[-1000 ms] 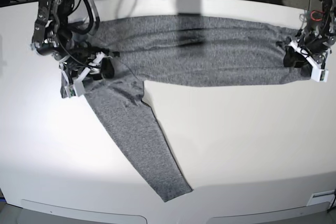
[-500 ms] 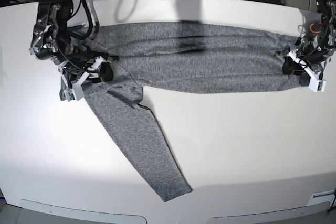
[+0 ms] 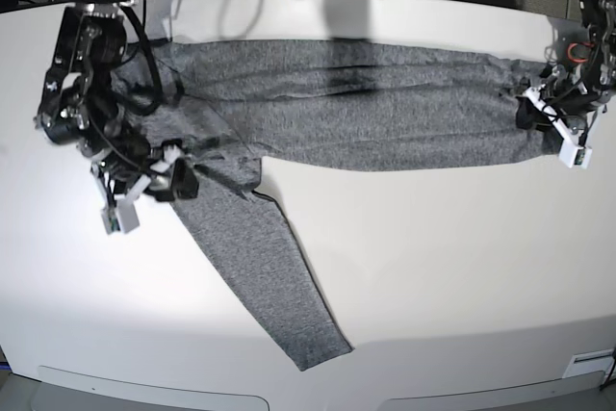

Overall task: Fold the T-shirt properly
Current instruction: 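Move the right gripper to the extended sleeve and grasp its cuff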

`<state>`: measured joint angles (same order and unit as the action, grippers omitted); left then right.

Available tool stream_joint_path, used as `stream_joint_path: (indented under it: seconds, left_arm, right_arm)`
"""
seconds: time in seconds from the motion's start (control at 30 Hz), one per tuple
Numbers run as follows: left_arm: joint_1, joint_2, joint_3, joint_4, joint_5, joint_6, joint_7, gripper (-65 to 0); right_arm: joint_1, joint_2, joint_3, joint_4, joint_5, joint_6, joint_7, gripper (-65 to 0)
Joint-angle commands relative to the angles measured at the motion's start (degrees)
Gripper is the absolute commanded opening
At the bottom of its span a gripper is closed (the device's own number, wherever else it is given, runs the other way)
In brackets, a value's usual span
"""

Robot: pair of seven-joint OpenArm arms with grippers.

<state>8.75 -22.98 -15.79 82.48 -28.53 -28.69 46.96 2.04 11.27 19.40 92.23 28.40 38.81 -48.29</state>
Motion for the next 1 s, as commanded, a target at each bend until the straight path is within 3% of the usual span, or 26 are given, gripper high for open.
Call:
stream_joint_path:
  seconds: [0.0, 0.07, 0.17, 0.33, 0.53, 0.67, 0.8, 0.97]
  left_arm:
    - [-0.2, -0.9, -0.2, 0.9, -0.5, 0.0, 0.1, -46.0]
    - [-0.2, -0.9, -0.2, 0.9, -1.6, 0.0, 0.2, -46.0]
    - [-0.2, -0.9, -0.2, 0.9, -4.5, 0.0, 0.2, -46.0]
    - [-0.5, -0.9, -0.2, 1.2, -6.9, -0.1, 2.8, -46.1]
    - [-0.5, -0.9, -0.2, 2.5, -6.9, -0.1, 2.8, -46.0]
    - [-0.5, -0.9, -0.2, 3.1, -6.9, -0.1, 2.8, -46.0]
    - [-0.5, -0.9, -0.2, 3.1, -6.9, -0.1, 2.8, -46.0]
    - [-0.5, -0.9, -0.2, 3.1, -7.0, -0.1, 3.0, -46.0]
  right_arm:
    - [2.4, 0.0, 0.1, 1.0, 0.7, 0.2, 1.2, -41.9]
    - [5.6, -1.2, 0.1, 0.9, 0.1, 0.2, 1.2, -41.9]
    - [11.5, -3.7, -0.4, -1.4, -5.7, 0.2, 3.3, -41.9]
    - [22.2, -4.8, -5.7, -15.3, -11.8, -0.5, 6.1, -41.9]
    - [34.9, -5.0, -11.6, -38.5, -17.2, -5.2, 12.8, -41.9]
    - [41.3, -6.5, -14.3, -53.2, -24.9, -10.0, 14.8, -41.9]
    - [42.6, -8.9, -14.8, -61.2, -30.3, -16.6, 18.7, -41.9]
    - [39.9, -11.3, -14.8, -62.8, -33.2, -17.7, 20.7, -41.9]
